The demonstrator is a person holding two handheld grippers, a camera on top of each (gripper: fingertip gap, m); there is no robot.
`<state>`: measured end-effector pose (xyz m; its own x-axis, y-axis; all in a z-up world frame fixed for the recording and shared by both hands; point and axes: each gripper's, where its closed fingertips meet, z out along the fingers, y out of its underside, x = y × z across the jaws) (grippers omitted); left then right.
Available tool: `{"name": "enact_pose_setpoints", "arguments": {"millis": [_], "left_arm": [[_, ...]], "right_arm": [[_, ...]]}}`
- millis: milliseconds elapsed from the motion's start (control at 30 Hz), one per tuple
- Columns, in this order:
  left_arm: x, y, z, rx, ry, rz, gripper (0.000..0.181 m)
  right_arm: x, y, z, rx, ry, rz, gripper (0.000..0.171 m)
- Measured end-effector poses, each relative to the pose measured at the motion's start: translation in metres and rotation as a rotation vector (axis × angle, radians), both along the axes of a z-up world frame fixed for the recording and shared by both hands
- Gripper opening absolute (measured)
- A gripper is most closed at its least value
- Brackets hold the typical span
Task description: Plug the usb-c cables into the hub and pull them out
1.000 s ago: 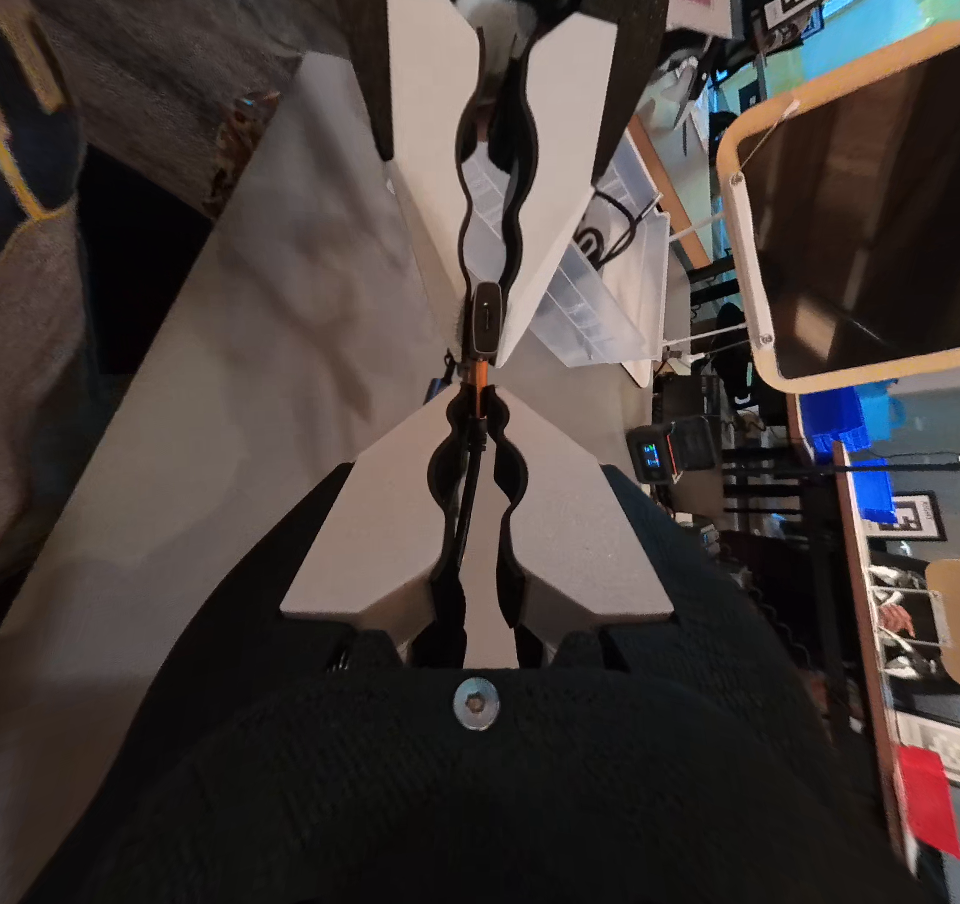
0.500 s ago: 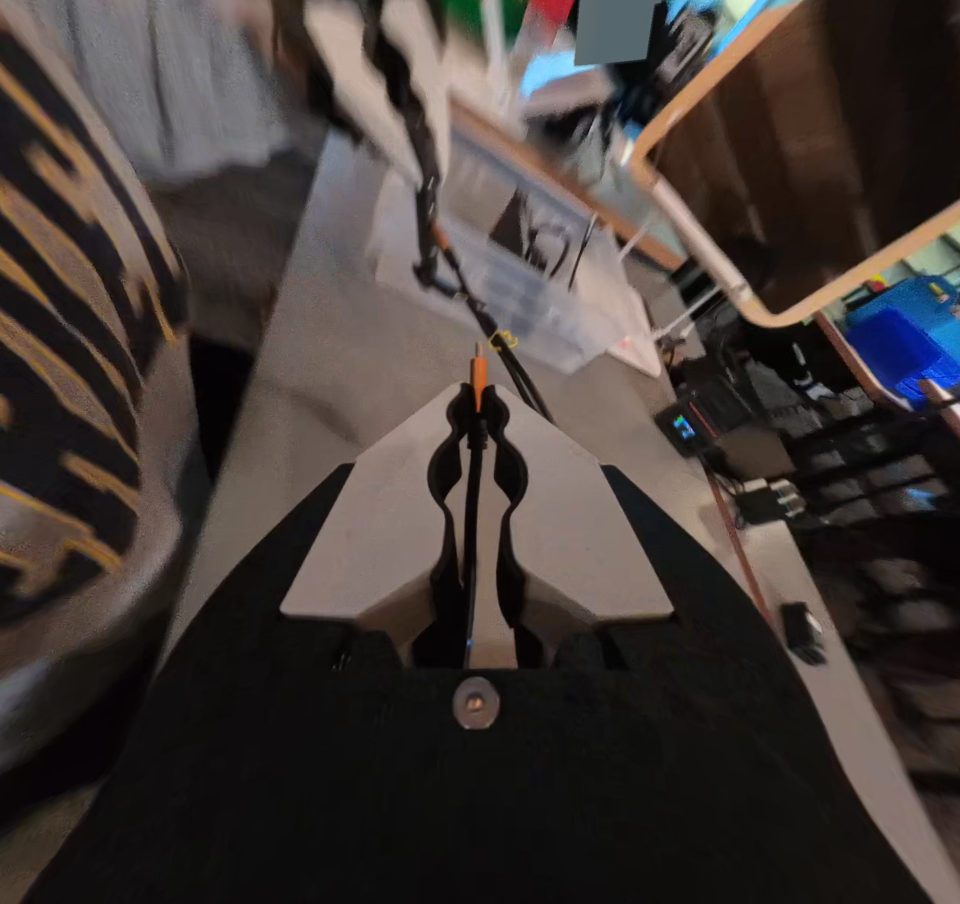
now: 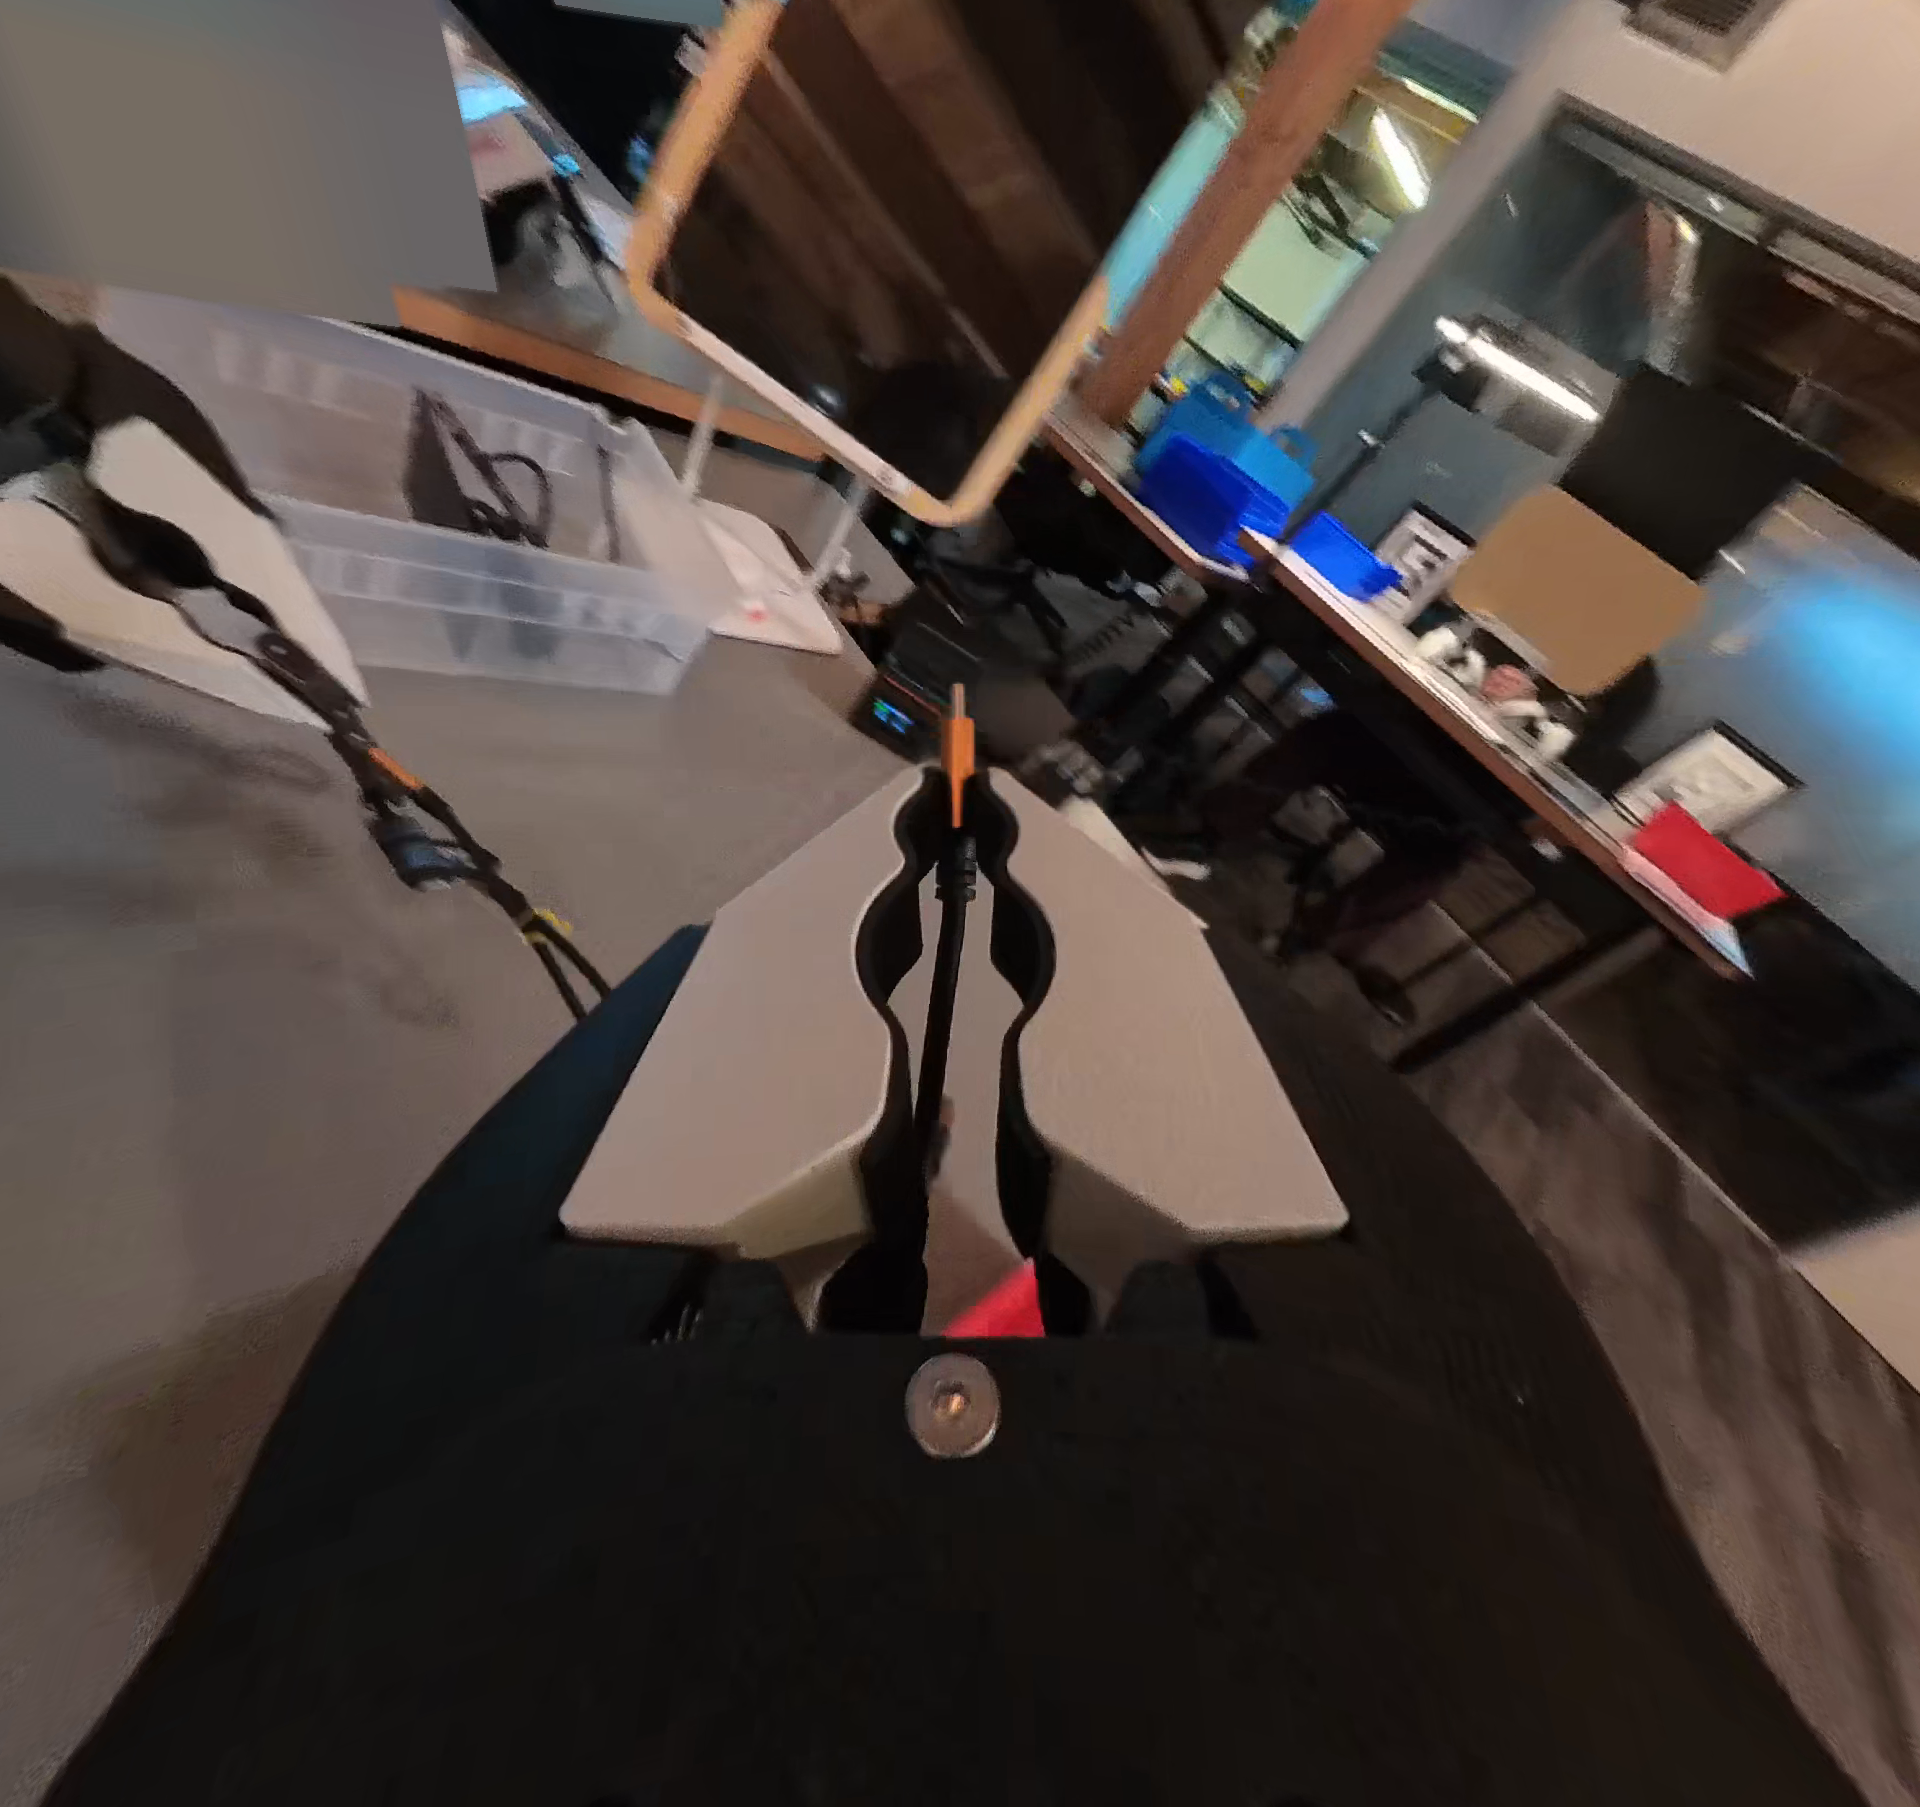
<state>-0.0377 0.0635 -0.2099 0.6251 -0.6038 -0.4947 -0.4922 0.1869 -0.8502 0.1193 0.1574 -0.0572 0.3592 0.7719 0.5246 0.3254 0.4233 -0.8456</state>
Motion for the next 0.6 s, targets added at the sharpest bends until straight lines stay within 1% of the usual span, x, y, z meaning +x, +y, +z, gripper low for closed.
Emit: {"name": "enact_pose_setpoints", "arguments": {"millis": [33, 100, 233, 333, 467, 533, 567, 600], "left_arm": [[-0.001, 0.003, -0.002, -0.004, -0.010, 0.009, 0.006], [-0.002, 0.008, -0.006, -0.011, -0.023, 0.014, 0.007], [-0.004, 0.012, -0.008, -0.035, -0.088, -0.004, 0.006], [-0.006, 0.015, -0.008, -0.049, -0.124, -0.005, 0.006], [-0.003, 0.017, -0.011, -0.063, -0.121, -0.010, 0.006], [-0.001, 0.017, -0.012, -0.068, -0.116, -0.014, 0.006], [0.000, 0.017, -0.012, -0.070, -0.112, -0.016, 0.006], [0.001, 0.017, -0.012, -0.072, -0.111, -0.016, 0.006]], "right_arm": [[0.016, 0.007, -0.001, 0.010, -0.018, -0.061, 0.005], [0.048, 0.021, -0.013, 0.015, -0.098, -0.184, 0.005], [0.104, 0.044, -0.073, -0.116, -0.305, -0.385, 0.005], [0.122, 0.054, -0.114, -0.225, -0.362, -0.430, 0.005], [0.133, 0.063, -0.153, -0.318, -0.404, -0.465, 0.005], [0.133, 0.062, -0.170, -0.393, -0.432, -0.447, 0.006], [0.133, 0.060, -0.176, -0.431, -0.446, -0.435, 0.011], [0.133, 0.058, -0.180, -0.457, -0.457, -0.433, 0.023]]}}
